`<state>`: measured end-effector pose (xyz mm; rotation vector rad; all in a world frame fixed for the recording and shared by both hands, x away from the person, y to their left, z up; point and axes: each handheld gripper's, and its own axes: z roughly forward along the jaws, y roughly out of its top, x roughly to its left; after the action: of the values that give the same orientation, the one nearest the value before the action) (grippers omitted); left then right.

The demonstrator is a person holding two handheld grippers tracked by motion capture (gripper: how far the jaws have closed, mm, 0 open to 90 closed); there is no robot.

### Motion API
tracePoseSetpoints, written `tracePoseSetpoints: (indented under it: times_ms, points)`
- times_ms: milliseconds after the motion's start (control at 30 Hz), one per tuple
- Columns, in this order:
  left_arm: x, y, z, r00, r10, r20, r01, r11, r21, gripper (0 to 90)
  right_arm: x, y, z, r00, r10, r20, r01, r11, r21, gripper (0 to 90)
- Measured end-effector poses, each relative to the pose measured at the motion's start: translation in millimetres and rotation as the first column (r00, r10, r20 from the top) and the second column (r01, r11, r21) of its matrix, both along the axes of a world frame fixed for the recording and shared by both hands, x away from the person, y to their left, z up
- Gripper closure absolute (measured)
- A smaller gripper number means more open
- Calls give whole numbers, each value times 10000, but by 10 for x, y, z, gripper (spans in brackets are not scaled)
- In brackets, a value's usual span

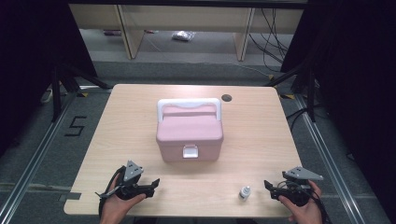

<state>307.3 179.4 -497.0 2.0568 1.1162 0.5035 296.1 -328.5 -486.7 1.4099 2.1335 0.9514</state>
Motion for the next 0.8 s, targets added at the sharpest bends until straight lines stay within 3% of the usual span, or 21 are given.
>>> tracePoseSetpoints:
  times_ms: [100, 167, 200, 233, 300, 333, 400, 467, 500, 533, 567, 600, 667, 700, 767, 800]
  points:
    - [-3, 3, 7, 10000, 53, -23, -53, 10000, 84, 191, -2, 5, 2, 10000, -77, -53, 77, 10000, 61, 191]
    - [5, -10, -7, 9998, 195, 59, -193, 9994, -282, 191, 6, 4, -5, 10000, -74, -31, 74, 9999, 70, 191]
    - [13, 6, 1, 9998, 194, 48, -193, 9997, -144, 191, 15, 10, -11, 9998, -191, 85, 191, 9998, 55, 189]
    - [13, 7, 4, 9997, 259, 37, -258, 9992, -305, 191, 36, -2, -18, 9998, -17, 180, 16, 10000, 47, 186]
    - [30, 36, 14, 9998, 170, -56, -172, 9995, -284, 191, 21, 13, 2, 9998, -24, -185, 30, 9995, 323, 176]
    - [33, 29, 17, 9993, 363, -79, -366, 9985, -399, 191, 59, -23, -12, 9991, 328, 257, -326, 9994, -76, 166]
    - [55, 33, 5, 9994, 328, -96, -334, 9969, -719, 191, 93, 5, -12, 9998, 174, 35, -175, 9995, 267, 187]
    - [75, 38, 19, 9994, 298, -167, -309, 9972, -681, 191, 119, -12, 1, 9995, 308, 110, -310, 9994, 149, 191]
    - [87, 30, 29, 9990, 368, -237, -384, 9966, -730, 191, 138, 3, 15, 9998, 152, -91, -149, 9994, 299, 190]
    - [110, 23, 34, 9986, 499, -145, -510, 9949, -871, 191, 162, 6, 17, 9998, 175, -11, -175, 9993, 340, 192]
    - [130, 26, 50, 9984, 539, -139, -549, 9948, -857, 191, 194, 10, 44, 9999, 138, -74, -136, 9994, 303, 209]
    - [144, 35, 67, 9987, 478, -153, -489, 9954, -820, 191, 252, -18, 50, 9983, 462, 341, -464, 9989, 31, 235]
    - [194, 43, 111, 9979, 645, -21, -645, 9940, -880, 191, 305, 9, 113, 9994, 302, 182, -306, 9993, 198, 284]
    - [220, 34, 130, 9962, 872, 23, -866, 9911, -1014, 191, 364, -16, 138, 9975, 551, 434, -549, 9985, -53, 297]
    - [293, 61, 160, 9956, 938, 33, -931, 9913, -934, 191, 445, 18, 190, 9981, 400, 462, -412, 9989, 244, 358]
    - [327, 69, 168, 9947, 1024, 36, -1017, 9909, -877, 191, 510, 10, 207, 9958, 691, 600, -701, 9974, 137, 378]
